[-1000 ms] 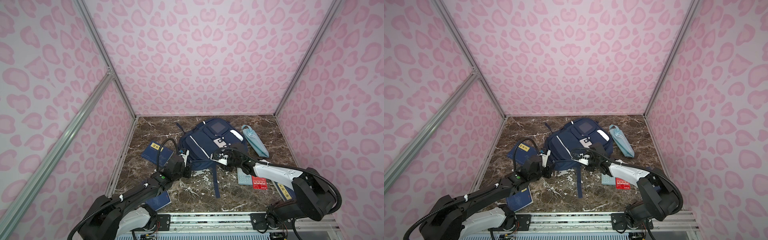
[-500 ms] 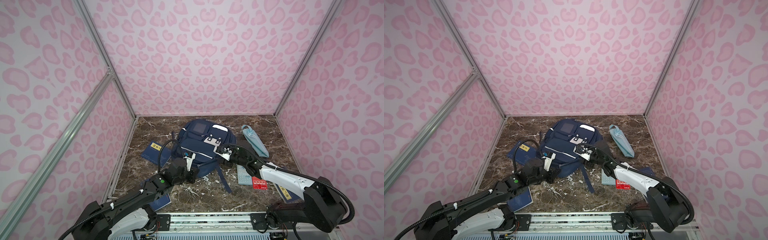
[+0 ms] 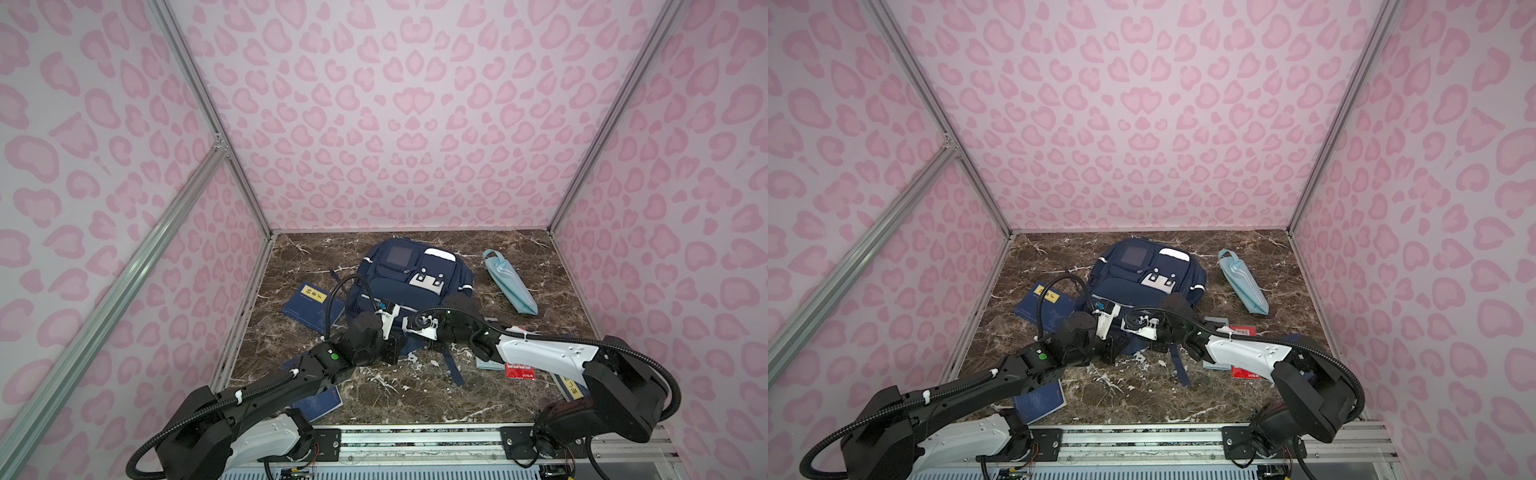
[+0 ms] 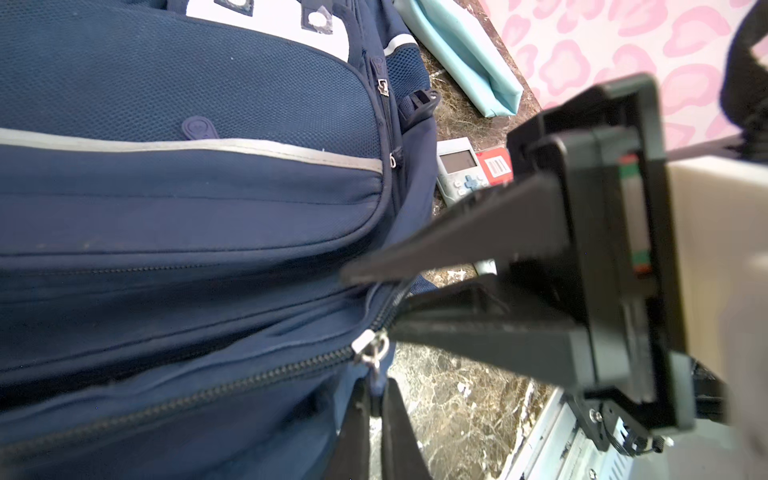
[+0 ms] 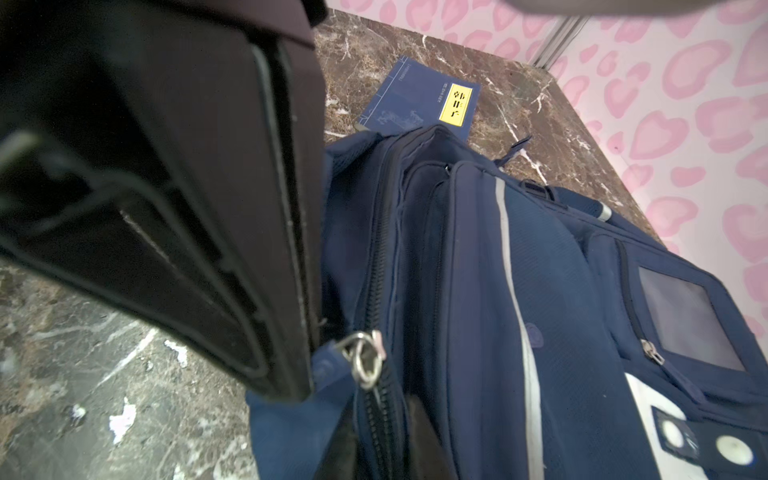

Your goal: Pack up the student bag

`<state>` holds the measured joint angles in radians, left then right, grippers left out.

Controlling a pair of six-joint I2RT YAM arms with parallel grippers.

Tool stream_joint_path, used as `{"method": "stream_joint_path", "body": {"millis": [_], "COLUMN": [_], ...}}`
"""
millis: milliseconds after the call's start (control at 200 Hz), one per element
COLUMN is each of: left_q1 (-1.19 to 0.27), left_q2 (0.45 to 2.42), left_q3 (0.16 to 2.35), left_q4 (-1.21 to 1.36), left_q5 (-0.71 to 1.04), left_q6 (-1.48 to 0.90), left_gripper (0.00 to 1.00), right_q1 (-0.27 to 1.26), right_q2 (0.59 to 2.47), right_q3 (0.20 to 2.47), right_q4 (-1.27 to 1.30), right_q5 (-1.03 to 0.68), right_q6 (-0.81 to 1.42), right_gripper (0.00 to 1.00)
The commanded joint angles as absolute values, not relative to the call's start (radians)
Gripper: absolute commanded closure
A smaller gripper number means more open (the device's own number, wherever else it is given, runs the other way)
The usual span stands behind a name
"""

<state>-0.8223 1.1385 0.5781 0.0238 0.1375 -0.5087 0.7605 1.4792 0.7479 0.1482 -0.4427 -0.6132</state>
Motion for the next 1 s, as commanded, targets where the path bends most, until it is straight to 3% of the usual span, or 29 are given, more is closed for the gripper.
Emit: {"method": "stream_joint_path", "body": {"millis": [0,420,595,710,775,805,865,995], "left_q1": [-0.82,-0.571,-0.578,-0.682,-0.699,-0.7,-0.715,-0.764], "left_q2": [1.115,1.126,1.09,1.11,1.118,1.124,1.134,1.173], "left_q3": [0.584,0.484,0.505,0.569,0.581,0.59,0.605,0.643], "left_q4": [0.072,-0.03,-0.085,-0.066,-0.025,-0.014,0.0,0.02], "left_q5": [0.117,0.008,0.025,0.031,0.079,0.101,0.12,0.121], "left_q6": [-0.506,-0.57,-0.527,-0.559,-0.591,-0.6,-0.61,-0.634], "left_gripper": [0.97,0.97,0.97,0.97,0.97,0.97,0.97,0.97], "right_q1": [0.756,0.592,0.528,0.536,0.554,0.568,0.606,0.729], "right_q2": [1.474,1.34,1.361,1.347,1.301,1.277,1.237,1.262], "right_q3": [0.74,0.632,0.658,0.659,0.633,0.621,0.603,0.626], "right_q4": [0.124,0.102,0.085,0.104,0.134,0.144,0.174,0.198], "right_q5": [-0.394,-0.431,-0.344,-0.328,-0.35,-0.354,-0.354,-0.328], "right_q6": [-0.648,-0.713,-0.695,-0.631,-0.597,-0.585,-0.551,-0.518], "right_gripper": [1.0,1.0,1.0,0.72,0.48,0.41,0.35,0.38]}}
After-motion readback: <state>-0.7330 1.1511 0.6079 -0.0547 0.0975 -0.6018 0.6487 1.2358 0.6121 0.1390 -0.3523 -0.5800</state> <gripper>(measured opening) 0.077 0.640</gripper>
